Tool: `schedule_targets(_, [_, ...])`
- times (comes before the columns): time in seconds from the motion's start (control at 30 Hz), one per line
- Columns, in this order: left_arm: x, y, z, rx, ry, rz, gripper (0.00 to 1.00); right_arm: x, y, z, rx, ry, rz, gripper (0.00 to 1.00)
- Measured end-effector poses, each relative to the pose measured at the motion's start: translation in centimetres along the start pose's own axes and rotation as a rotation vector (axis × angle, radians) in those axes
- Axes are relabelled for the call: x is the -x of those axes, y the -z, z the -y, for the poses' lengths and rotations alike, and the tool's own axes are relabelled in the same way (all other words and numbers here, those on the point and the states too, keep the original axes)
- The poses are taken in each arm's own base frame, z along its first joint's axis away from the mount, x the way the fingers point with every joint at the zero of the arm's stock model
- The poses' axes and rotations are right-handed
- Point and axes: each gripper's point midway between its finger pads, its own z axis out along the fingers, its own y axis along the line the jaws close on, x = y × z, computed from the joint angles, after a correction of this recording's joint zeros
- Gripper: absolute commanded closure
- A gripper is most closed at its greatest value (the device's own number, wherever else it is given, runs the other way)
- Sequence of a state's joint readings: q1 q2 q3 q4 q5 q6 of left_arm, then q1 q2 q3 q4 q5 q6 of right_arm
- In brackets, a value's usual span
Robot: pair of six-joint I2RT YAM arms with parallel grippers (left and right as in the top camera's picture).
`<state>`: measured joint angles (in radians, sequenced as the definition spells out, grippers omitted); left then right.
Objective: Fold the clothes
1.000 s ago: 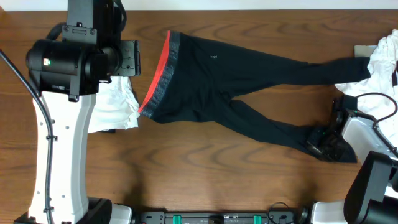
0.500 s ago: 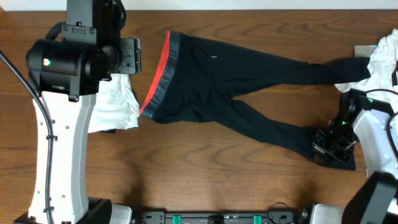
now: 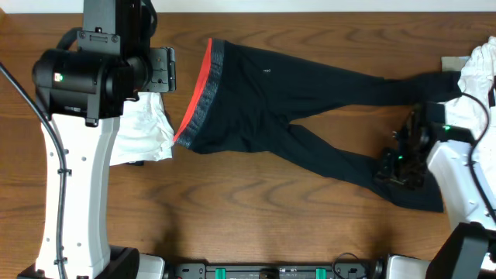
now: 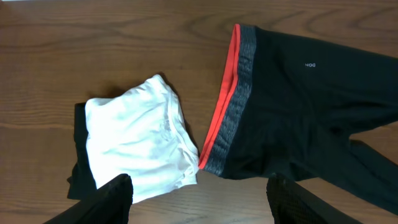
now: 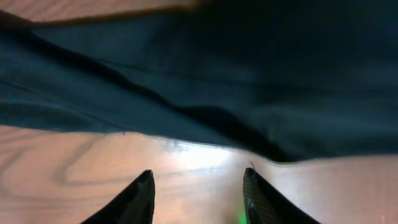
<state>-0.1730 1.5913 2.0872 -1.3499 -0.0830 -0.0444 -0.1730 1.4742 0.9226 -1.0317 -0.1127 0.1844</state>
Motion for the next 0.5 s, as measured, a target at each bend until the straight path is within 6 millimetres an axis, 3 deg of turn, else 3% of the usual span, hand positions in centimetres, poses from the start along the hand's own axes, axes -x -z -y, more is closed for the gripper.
schedule_targets(0.27, [0.0, 0.0, 0.0, 0.000, 0.000, 0.000, 0.28, -0.9, -3.1, 1.2, -0.112, 0.073, 0.021, 0.57])
schedule_targets(0.5, [0.0, 0.0, 0.0, 0.000, 0.000, 0.000, 0.29, -0.9, -4.3, 2.4, -0.171, 0.070, 0.051, 0.54])
